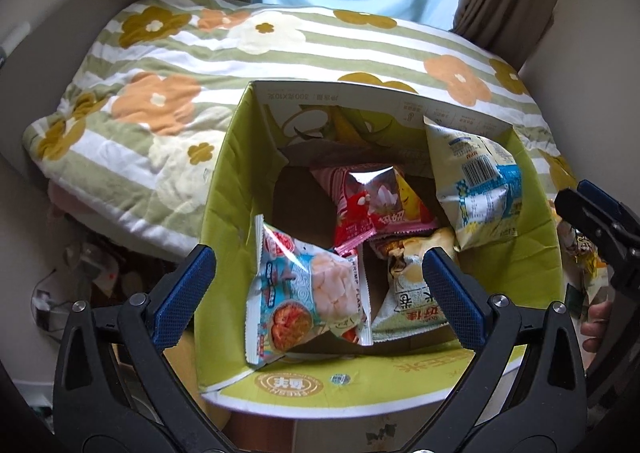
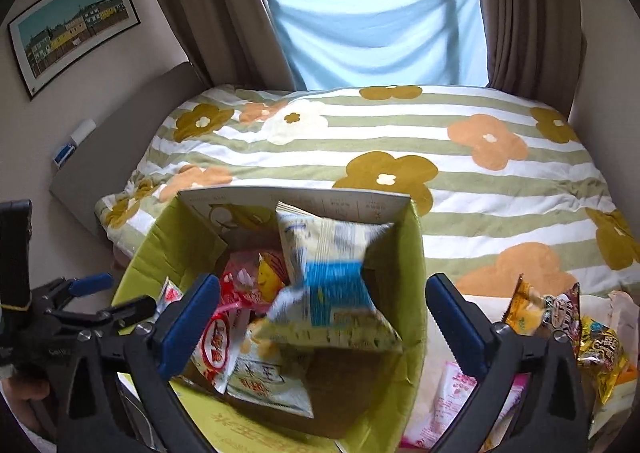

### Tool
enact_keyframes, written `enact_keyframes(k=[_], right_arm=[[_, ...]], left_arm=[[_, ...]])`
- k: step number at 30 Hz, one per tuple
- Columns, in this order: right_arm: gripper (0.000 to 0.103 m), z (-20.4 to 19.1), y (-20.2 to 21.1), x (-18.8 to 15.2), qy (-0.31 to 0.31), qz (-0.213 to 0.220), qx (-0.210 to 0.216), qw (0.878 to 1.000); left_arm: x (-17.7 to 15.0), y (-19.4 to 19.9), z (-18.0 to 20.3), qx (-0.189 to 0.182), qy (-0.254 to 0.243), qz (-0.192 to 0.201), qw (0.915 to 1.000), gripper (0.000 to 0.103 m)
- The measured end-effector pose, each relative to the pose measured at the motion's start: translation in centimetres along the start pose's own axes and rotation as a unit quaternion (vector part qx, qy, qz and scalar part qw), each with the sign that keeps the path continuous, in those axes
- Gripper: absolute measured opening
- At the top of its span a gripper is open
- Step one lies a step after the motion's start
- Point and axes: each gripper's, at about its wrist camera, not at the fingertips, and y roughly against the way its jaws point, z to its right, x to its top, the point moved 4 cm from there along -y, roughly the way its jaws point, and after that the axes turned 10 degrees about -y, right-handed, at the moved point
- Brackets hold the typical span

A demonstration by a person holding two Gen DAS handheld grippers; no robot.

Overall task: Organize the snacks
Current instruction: 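Carry both bags over the yellow box and open both tools to drop them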

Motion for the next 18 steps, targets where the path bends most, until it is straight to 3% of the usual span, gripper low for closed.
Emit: enact_keyframes(k=[7, 18], right_arm=[[0.102, -0.3, 1.4, -1.2, -0.001, -0.019, 0.001, 1.000], [0.102, -0.2, 5.3, -2.6, -0.018, -0.008, -0.019, 1.000]], left_arm=[[-0.9, 1.8, 0.4, -0.009, -0.002, 0.012, 0.9999, 0.102], [-0.9, 4.3, 2.3, -0.037, -0.026, 0.043, 0.9981, 0.102]])
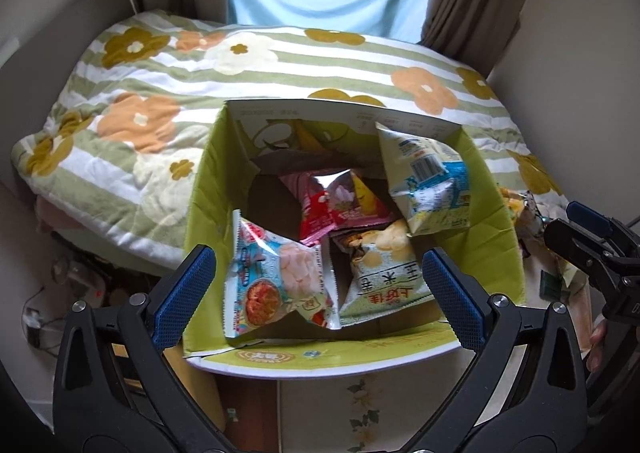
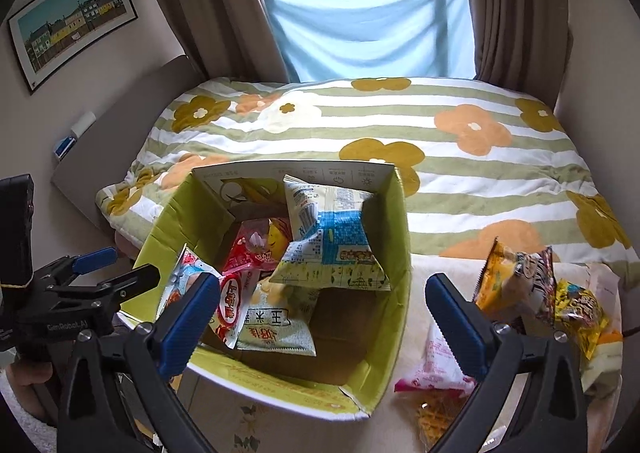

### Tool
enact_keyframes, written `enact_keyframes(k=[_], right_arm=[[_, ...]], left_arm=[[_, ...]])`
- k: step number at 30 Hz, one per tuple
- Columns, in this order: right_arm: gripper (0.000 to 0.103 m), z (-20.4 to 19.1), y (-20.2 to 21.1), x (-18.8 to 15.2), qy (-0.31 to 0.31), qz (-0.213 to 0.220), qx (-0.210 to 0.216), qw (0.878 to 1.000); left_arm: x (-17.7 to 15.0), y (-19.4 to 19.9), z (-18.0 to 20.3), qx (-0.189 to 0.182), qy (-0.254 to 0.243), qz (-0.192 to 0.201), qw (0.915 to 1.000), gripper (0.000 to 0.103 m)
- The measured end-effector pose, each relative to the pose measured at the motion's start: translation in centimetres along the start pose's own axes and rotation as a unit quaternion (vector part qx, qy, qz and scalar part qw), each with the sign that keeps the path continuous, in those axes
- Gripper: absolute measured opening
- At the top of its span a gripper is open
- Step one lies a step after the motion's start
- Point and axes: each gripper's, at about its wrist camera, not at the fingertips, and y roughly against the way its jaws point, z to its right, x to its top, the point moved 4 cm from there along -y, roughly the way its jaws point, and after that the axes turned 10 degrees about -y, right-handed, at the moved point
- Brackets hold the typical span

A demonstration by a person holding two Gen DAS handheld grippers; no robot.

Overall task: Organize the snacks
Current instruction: 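Carry both bags over the yellow box and open both tools to drop them, then move both tools back toward the remaining snacks on the bed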

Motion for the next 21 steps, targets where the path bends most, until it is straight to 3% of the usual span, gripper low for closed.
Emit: enact_keyframes(k=[8, 15, 21], right_arm=[[0.102, 3.8, 3.9, -0.7, -0.026, 0.034, -0.028, 0.999], [0.102, 10.5, 6.7, -1.2, -0.053, 0.047, -0.042, 0.997], [0.102, 16.8, 9.0, -1.2, -0.064, 0.041, -0.029, 0.997]], left_arm=[[0.4, 0.1, 4.7, -0.031, -0.024, 0.004, 0.9992, 0.102], [1.4, 0.8, 10.6, -0.038, -0.044, 0.013, 0.9982, 0.102], [2.6, 1.1, 16.8, -0.039, -0.036, 0.019, 0.9984, 0.102]])
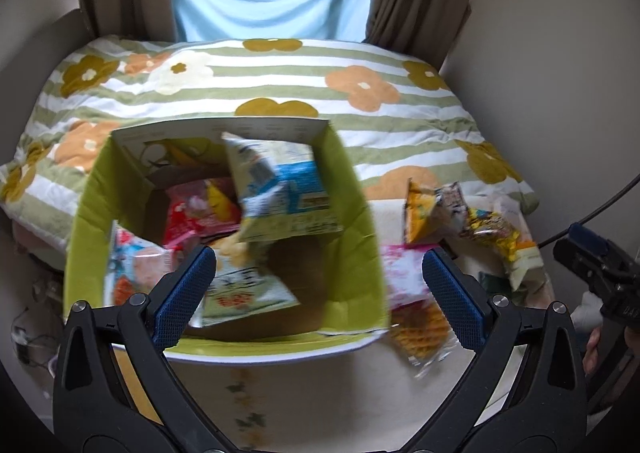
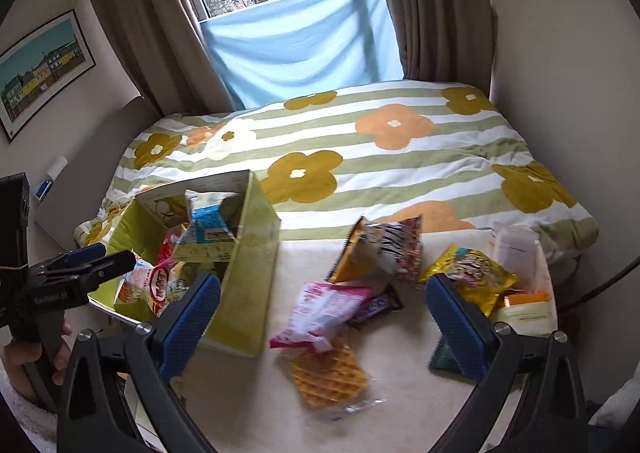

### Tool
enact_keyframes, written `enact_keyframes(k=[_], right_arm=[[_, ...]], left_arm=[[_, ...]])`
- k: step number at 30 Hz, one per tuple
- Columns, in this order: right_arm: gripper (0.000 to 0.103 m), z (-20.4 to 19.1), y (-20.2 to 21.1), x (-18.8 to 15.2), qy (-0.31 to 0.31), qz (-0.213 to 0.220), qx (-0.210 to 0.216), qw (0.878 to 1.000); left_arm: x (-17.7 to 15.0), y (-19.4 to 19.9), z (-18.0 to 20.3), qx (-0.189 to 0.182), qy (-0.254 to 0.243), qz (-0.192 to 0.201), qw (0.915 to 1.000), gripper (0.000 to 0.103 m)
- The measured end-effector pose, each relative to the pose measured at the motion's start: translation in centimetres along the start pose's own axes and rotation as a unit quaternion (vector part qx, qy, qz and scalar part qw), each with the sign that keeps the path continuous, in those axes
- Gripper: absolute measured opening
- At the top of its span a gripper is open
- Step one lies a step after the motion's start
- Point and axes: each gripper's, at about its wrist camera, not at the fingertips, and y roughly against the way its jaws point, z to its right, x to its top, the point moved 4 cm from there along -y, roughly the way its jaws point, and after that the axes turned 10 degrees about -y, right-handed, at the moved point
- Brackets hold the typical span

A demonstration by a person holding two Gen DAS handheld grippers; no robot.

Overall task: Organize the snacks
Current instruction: 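Move both tools back toward the remaining snacks on the bed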

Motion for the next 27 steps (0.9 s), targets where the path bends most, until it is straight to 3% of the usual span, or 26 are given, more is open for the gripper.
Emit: enact_keyframes(k=[12, 21, 27], right_arm=[[0.102, 9.2, 2.0, 2.0, 0.074, -0.010, -0.021, 0.997], [0.102, 14.5, -0.5, 2.5, 0.064, -0.038, -0.025, 0.997], [0.102, 15.4, -3.7, 2.4, 0.076, -0.061, -0.037, 0.995]], left_arm=[[3.6, -3.8, 13.5, -0.003, -0.021, -0.008, 0.9997, 0.102], [5.0, -12.0, 18.3, -0.015, -0.059, -0.086, 0.9944, 0.102], [4.8, -19.0, 20.5, -0.035, -0.108, -0.152, 0.9817, 0.102]])
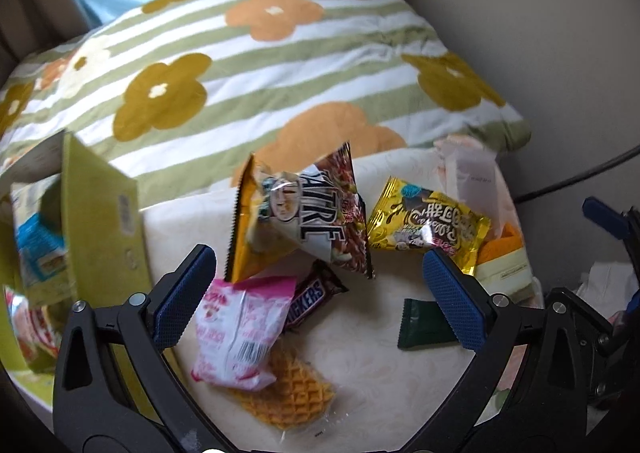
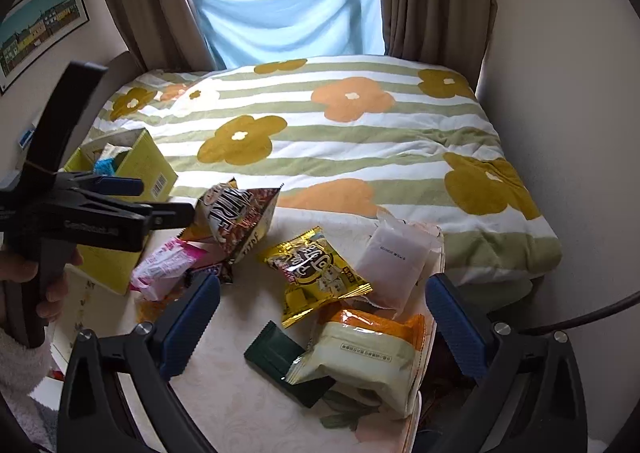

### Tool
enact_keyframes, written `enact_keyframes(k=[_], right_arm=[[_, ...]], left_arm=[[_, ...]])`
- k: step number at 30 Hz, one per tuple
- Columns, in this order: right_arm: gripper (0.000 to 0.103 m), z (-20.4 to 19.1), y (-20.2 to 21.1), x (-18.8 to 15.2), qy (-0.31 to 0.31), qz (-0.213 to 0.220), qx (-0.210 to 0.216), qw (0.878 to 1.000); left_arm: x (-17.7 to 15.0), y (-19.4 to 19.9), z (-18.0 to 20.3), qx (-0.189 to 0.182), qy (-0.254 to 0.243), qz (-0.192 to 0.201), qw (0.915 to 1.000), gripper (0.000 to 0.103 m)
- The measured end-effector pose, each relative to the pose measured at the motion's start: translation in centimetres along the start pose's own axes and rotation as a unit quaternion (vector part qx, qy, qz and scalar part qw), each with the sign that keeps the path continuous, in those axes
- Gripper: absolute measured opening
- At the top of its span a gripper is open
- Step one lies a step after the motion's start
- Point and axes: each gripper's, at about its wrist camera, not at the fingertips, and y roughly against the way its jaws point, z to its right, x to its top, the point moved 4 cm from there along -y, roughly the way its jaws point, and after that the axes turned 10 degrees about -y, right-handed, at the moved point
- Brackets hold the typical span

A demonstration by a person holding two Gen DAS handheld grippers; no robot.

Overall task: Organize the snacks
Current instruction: 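Move both tools back toward the remaining snacks on the bed, then grasp the brown-red chip bag with the left tool while the right tool grasps the gold chocolate bag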

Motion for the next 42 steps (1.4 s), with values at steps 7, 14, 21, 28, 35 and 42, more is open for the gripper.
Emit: enact_keyframes(k=[7, 14, 21, 28, 35, 42], right_arm=[[0.102, 0.1, -4.9, 0.0, 0.026, -0.039, -0.004, 0.999], [0.102, -1.1, -8.1, -0.2, 0.094, -0.058, -0.029, 0.993], [0.102, -1.9, -10.0, -0.2, 0.133, -0.071, -0.032, 0.988], [0.102, -2.3, -11.8, -0.5, 0.158, -0.086, -0.029, 0.983], [0.102, -2.6, -13.5, -1.0, 0.184, -0.102, -0.028, 0.977], [0.077, -3.0, -15.1, -2.1, 0.218, -0.134, -0.039, 0.966]], left_arm=[[1.3, -5.9, 0.6, 0.010, -0.040, -0.052, 0.9978, 0.102], [1.6, -9.1, -0.4, 0.026, -0.055, -0.081, 0.9949, 0.102], [1.1, -11.1, -2.0, 0.008, -0.032, -0.098, 0.9947, 0.096], [0.7, -10.7, -2.4, -0.001, -0.029, -0.079, 0.9964, 0.089], [0.5, -9.7, -2.9, -0.002, -0.020, -0.064, 0.9978, 0.085], [0.4, -8.5, -3.7, 0.003, -0.008, -0.054, 0.9985, 0.085]])
